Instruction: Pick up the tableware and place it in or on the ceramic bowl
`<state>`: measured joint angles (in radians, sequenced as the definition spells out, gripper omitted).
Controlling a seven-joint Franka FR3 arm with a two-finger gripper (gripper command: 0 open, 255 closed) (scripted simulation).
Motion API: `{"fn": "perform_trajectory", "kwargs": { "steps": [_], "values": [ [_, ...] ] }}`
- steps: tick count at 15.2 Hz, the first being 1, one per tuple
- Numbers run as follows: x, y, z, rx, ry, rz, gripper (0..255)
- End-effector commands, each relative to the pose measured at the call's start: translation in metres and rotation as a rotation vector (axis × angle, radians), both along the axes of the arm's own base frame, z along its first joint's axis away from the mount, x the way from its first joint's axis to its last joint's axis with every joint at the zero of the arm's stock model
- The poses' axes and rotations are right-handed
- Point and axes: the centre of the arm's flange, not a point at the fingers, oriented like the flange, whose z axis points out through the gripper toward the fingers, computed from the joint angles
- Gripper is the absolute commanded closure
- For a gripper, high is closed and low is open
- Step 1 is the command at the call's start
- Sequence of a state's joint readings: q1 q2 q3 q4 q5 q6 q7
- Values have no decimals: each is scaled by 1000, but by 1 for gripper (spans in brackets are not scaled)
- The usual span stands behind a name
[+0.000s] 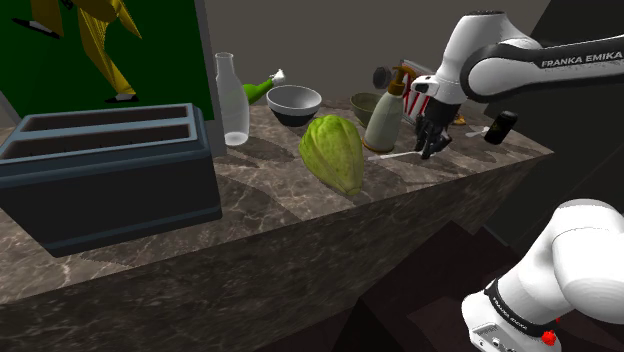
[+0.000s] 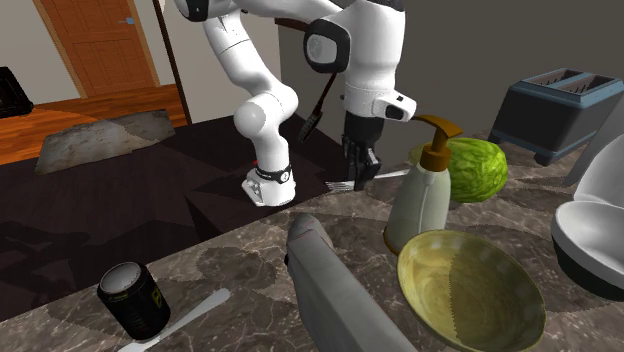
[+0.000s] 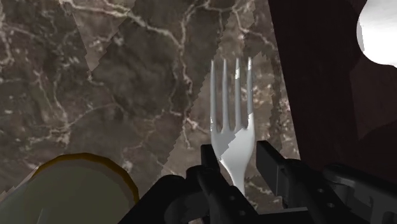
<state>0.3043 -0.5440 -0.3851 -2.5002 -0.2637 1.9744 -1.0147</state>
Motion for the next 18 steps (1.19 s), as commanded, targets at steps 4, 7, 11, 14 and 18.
{"fn": "perform_trajectory", "kwargs": {
  "steps": [4, 7, 11, 14, 18],
  "values": [
    [0, 0, 26, 0, 1, 0, 255],
    [0, 0, 42, 0, 1, 0, 255],
    [0, 0, 63, 0, 1, 0, 255],
    [0, 0, 79, 0, 1, 0, 255],
    [0, 0, 100, 0, 1, 0, 255]
  ]
}}
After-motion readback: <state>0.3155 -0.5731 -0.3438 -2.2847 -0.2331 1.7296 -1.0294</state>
